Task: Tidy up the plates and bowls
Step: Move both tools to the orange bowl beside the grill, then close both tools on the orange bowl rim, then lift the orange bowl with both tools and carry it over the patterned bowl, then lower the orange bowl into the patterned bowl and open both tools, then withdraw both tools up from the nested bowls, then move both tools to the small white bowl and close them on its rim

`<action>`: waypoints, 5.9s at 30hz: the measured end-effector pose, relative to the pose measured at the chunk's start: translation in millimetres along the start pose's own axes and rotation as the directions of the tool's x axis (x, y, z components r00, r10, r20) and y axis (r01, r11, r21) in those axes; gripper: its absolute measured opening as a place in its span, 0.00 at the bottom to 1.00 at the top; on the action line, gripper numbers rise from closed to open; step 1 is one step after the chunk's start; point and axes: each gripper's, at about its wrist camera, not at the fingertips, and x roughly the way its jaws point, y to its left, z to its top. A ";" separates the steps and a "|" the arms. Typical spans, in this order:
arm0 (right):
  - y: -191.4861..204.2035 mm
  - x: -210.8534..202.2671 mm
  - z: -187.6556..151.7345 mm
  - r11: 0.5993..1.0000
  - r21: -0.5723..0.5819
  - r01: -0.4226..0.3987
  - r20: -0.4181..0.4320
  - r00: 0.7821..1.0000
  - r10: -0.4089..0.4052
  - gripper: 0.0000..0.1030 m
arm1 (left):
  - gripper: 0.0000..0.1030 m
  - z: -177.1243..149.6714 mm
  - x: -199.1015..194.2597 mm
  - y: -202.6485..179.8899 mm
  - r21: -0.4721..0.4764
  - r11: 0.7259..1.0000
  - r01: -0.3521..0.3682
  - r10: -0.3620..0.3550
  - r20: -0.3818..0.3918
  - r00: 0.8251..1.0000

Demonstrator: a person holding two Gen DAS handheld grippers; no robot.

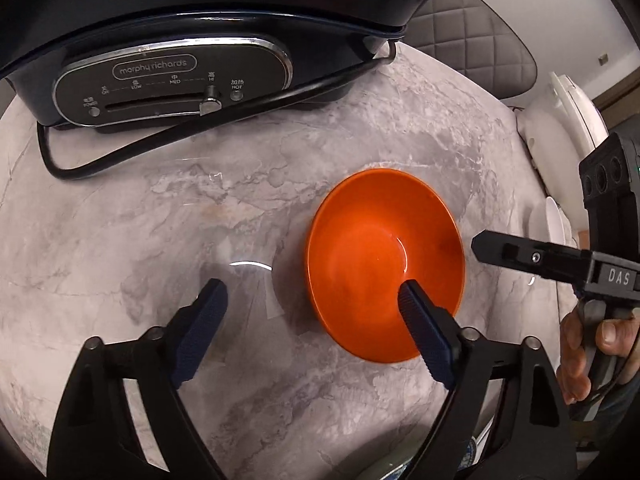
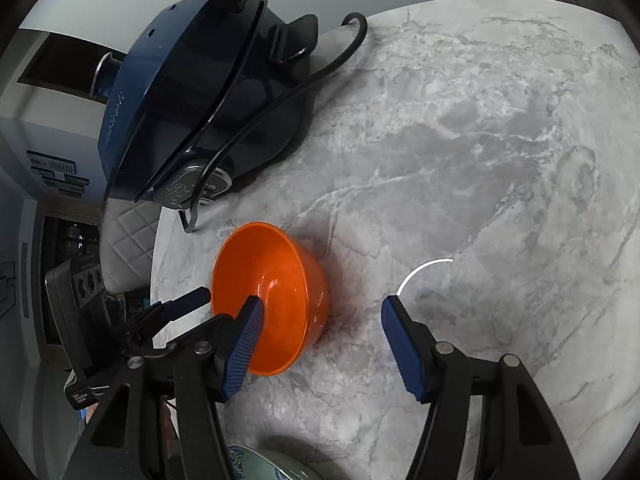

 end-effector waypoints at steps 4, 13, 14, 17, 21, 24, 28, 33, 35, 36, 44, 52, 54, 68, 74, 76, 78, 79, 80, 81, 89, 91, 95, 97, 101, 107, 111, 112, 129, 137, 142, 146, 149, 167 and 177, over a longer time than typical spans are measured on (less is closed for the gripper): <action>1.2 9.4 2.3 1.000 -0.009 -0.007 -0.020 1.000 0.007 0.60 | 0.63 3.6 8.3 -0.7 -0.007 1.000 0.001 -0.001 -0.006 1.000; -0.6 22.1 11.2 0.999 -0.016 -0.041 -0.057 0.998 0.040 0.58 | 0.63 6.2 13.9 6.8 -0.030 0.999 0.033 -0.033 -0.022 0.999; -0.6 22.8 11.2 0.999 -0.017 -0.042 -0.063 0.997 0.041 0.55 | 0.63 6.1 14.7 6.8 -0.030 0.999 0.039 -0.040 -0.022 0.999; 1.3 26.4 11.5 0.999 -0.029 -0.042 -0.076 0.996 0.040 0.48 | 0.63 5.9 17.3 5.5 -0.028 0.998 0.048 -0.048 -0.026 0.998; 5.6 31.4 11.4 0.998 -0.050 -0.044 -0.086 0.996 0.040 0.39 | 0.43 5.6 21.2 4.9 -0.029 0.998 0.064 -0.065 -0.037 0.997; 10.0 34.1 10.9 0.996 -0.078 -0.045 -0.081 0.996 0.038 0.30 | 0.30 6.0 23.6 6.0 -0.036 0.997 0.066 -0.067 -0.041 0.997; 12.7 37.4 11.4 0.995 -0.098 -0.035 -0.081 0.996 0.027 0.21 | 0.25 5.0 27.3 9.7 -0.054 0.997 0.058 -0.061 -0.050 0.997; 14.9 41.4 11.1 0.994 -0.102 -0.024 -0.085 0.996 0.016 0.14 | 0.13 3.7 30.5 4.9 -0.040 0.997 0.061 -0.064 -0.056 0.996; 15.5 42.9 11.2 0.995 -0.102 -0.021 -0.092 0.996 0.011 0.14 | 0.13 3.5 31.3 3.3 -0.038 0.998 0.055 -0.057 -0.057 0.997; 16.0 44.3 12.1 0.995 -0.100 -0.017 -0.095 0.995 0.007 0.14 | 0.13 3.2 29.9 4.5 -0.042 0.997 0.060 -0.062 -0.056 0.996; 16.8 45.3 12.5 0.996 -0.088 0.001 -0.106 0.994 -0.010 0.11 | 0.13 3.0 19.6 1.3 -0.042 0.997 0.060 -0.062 -0.044 0.997; 31.8 19.8 4.3 0.994 -0.104 -0.026 -0.084 0.996 0.018 0.12 | 0.13 -9.1 -24.4 -14.9 -0.014 1.000 0.025 -0.024 0.008 1.000; 36.9 11.0 -0.2 0.993 -0.110 -0.032 -0.079 0.997 0.023 0.12 | 0.13 -16.6 -36.9 -21.4 -0.001 1.000 0.011 -0.011 0.020 1.000; 62.2 -29.9 -69.7 0.987 -0.141 -0.082 -0.084 0.994 0.071 0.12 | 0.13 -111.1 -114.0 -39.9 -0.020 1.000 -0.017 0.018 0.075 0.997; 61.3 -30.3 -109.6 0.986 -0.143 -0.081 -0.117 0.991 0.065 0.13 | 0.13 -161.4 -111.1 -39.8 -0.052 0.999 -0.005 0.008 0.043 0.999; 60.0 -29.5 -122.4 0.987 -0.139 -0.076 -0.128 0.990 0.058 0.13 | 0.13 -179.7 -105.8 -40.4 -0.062 0.998 -0.002 0.003 0.023 1.000; 57.7 -29.4 -135.5 0.988 -0.141 -0.064 -0.140 0.989 0.044 0.14 | 0.13 -197.1 -99.5 -42.2 -0.066 0.998 0.000 0.000 0.001 1.000; 55.8 -28.6 -141.5 0.988 -0.140 -0.057 -0.146 0.989 0.037 0.14 | 0.13 -205.0 -96.8 -43.3 -0.068 0.998 -0.002 0.001 -0.008 1.000; 54.0 -28.4 -146.9 0.989 -0.136 -0.053 -0.153 0.988 0.032 0.14 | 0.13 -212.3 -94.1 -44.2 -0.069 0.998 -0.004 0.003 -0.017 1.000; 52.3 -27.6 -151.9 0.990 -0.133 -0.050 -0.159 0.987 0.028 0.14 | 0.13 -218.4 -90.3 -44.4 -0.072 0.997 -0.002 0.000 -0.024 1.000; 45.0 -20.8 -170.5 0.989 -0.149 -0.001 -0.159 0.987 -0.023 0.14 | 0.13 -233.4 -70.8 -47.3 -0.063 0.998 -0.017 0.013 -0.057 0.998; 43.9 -18.9 -172.3 0.988 -0.154 0.018 -0.156 0.987 -0.042 0.14 | 0.13 -232.7 -64.7 -49.4 -0.055 0.998 -0.024 0.020 -0.069 0.997; 40.5 -15.0 -175.5 0.986 -0.161 0.048 -0.154 0.985 -0.073 0.14 | 0.14 -236.1 -55.5 -50.2 -0.055 0.998 -0.029 0.025 -0.079 0.997; 40.0 -14.5 -176.6 0.983 -0.174 0.066 -0.145 0.985 -0.092 0.14 | 0.15 -236.9 -53.3 -50.4 -0.056 0.998 -0.028 0.024 -0.077 0.997; 37.9 -11.0 -177.8 0.979 -0.183 0.092 -0.136 0.984 -0.118 0.13 | 0.31 -234.4 -51.3 -50.2 -0.059 0.998 -0.026 0.023 -0.059 0.998; 40.7 -5.5 -181.3 0.977 -0.191 0.093 -0.135 0.984 -0.120 0.08 | 0.65 -229.4 -54.4 -57.0 -0.038 0.999 -0.007 0.006 -0.034 0.999; 41.6 -3.3 -181.6 0.976 -0.194 0.100 -0.133 0.983 -0.127 0.07 | 0.72 -228.0 -59.6 -55.7 -0.041 0.999 0.004 -0.005 -0.011 1.000; 41.7 -2.8 -181.8 0.976 -0.196 0.100 -0.136 0.982 -0.128 0.08 | 0.74 -228.0 -61.8 -54.6 -0.043 0.999 0.008 -0.008 -0.004 1.000; 7.2 -91.8 -188.6 0.976 -0.029 -0.217 0.117 0.969 0.219 0.84 | 0.99 -190.1 -133.1 -49.6 -0.019 0.993 0.117 -0.111 0.208 0.972; -95.9 -159.4 -187.4 0.969 0.155 -0.190 0.269 0.952 0.144 0.84 | 0.99 -125.8 -118.3 -109.5 0.036 0.993 0.114 -0.116 0.062 0.991; -172.8 -206.3 -171.8 0.952 0.282 -0.119 0.328 0.945 0.021 0.81 | 0.99 -70.8 -81.4 -165.3 0.070 0.989 0.131 -0.129 -0.025 0.991; -218.7 -232.0 -140.3 0.930 0.363 -0.066 0.328 0.943 -0.062 0.72 | 0.99 -26.8 -33.8 -221.0 0.153 0.985 0.075 -0.064 -0.074 0.995; -233.5 -235.7 -109.4 0.928 0.373 0.005 0.307 0.943 -0.129 0.68 | 0.98 4.2 -0.9 -259.1 0.214 0.976 0.025 -0.013 -0.059 0.998; -261.5 -166.1 -52.7 0.912 0.411 -0.005 0.238 0.966 -0.102 0.46 | 0.58 48.7 140.4 -334.3 0.308 0.943 0.122 -0.059 -0.207 0.976; -268.4 -159.0 -44.0 0.905 0.425 -0.034 0.241 0.967 -0.077 0.35 | 0.47 52.0 161.3 -331.7 0.282 0.946 0.161 -0.094 -0.236 0.967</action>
